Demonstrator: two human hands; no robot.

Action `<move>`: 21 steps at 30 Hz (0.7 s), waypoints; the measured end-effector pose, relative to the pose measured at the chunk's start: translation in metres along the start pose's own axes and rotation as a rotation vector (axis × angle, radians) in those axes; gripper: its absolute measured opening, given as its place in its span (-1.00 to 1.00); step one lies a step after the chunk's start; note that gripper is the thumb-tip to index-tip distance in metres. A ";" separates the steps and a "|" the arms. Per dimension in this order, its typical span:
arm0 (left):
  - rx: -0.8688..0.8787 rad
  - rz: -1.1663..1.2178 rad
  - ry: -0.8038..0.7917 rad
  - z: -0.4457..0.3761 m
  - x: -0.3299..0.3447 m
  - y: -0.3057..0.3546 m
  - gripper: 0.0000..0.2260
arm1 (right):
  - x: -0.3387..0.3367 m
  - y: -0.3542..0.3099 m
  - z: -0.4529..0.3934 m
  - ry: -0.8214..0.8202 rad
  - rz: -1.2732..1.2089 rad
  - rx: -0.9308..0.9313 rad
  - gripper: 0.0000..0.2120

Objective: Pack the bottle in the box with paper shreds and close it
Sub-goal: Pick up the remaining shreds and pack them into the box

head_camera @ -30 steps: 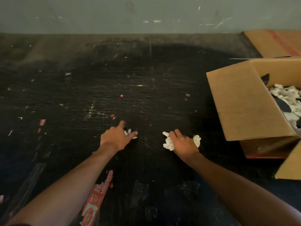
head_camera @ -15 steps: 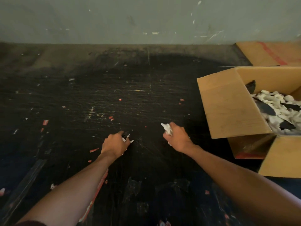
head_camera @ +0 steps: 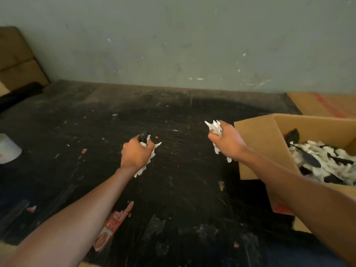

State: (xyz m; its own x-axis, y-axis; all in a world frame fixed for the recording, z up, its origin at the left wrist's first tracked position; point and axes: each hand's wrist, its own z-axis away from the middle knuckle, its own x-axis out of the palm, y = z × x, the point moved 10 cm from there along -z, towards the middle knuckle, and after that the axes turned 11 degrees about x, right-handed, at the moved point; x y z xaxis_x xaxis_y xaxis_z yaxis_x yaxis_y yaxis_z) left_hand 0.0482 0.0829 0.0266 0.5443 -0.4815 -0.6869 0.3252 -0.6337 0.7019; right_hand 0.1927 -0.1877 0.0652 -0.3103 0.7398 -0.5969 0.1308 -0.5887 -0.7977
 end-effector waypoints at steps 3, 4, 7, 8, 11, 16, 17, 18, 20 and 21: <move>0.046 0.042 0.045 0.007 -0.020 0.032 -0.80 | -0.039 -0.016 0.010 0.079 0.050 -0.070 -0.93; 0.062 0.056 0.052 0.009 -0.025 0.044 -0.80 | -0.052 -0.018 0.015 0.103 0.066 -0.082 -0.93; 0.130 0.083 0.078 0.026 -0.042 0.086 -0.83 | -0.092 -0.021 0.034 0.174 0.086 -0.115 -0.92; 0.158 0.093 0.093 0.034 -0.046 0.098 -0.83 | -0.105 -0.020 0.043 0.194 0.089 -0.120 -0.92; 0.212 0.144 0.125 0.065 -0.053 0.120 -0.79 | -0.144 -0.007 0.071 0.266 0.099 -0.114 -0.92; 0.236 0.195 0.168 0.121 -0.058 0.147 -0.77 | -0.207 0.015 0.121 0.373 0.125 -0.109 -0.88; 0.240 0.189 0.157 0.133 -0.055 0.153 -0.78 | -0.217 0.022 0.130 0.388 0.132 -0.100 -0.87; 0.241 0.188 0.143 0.145 -0.050 0.160 -0.78 | -0.226 0.030 0.139 0.394 0.146 -0.090 -0.86; 0.261 0.203 0.128 0.166 -0.040 0.178 -0.77 | -0.243 0.045 0.154 0.395 0.156 -0.069 -0.86; 0.280 0.214 0.122 0.174 -0.037 0.191 -0.77 | -0.253 0.053 0.161 0.402 0.147 -0.055 -0.87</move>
State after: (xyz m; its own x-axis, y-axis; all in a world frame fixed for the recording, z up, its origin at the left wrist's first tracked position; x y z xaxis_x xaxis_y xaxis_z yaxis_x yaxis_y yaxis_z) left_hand -0.0444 -0.1262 0.1531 0.6710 -0.5561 -0.4904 -0.0210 -0.6754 0.7372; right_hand 0.1265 -0.4582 0.1881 0.1051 0.7242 -0.6816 0.1999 -0.6868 -0.6988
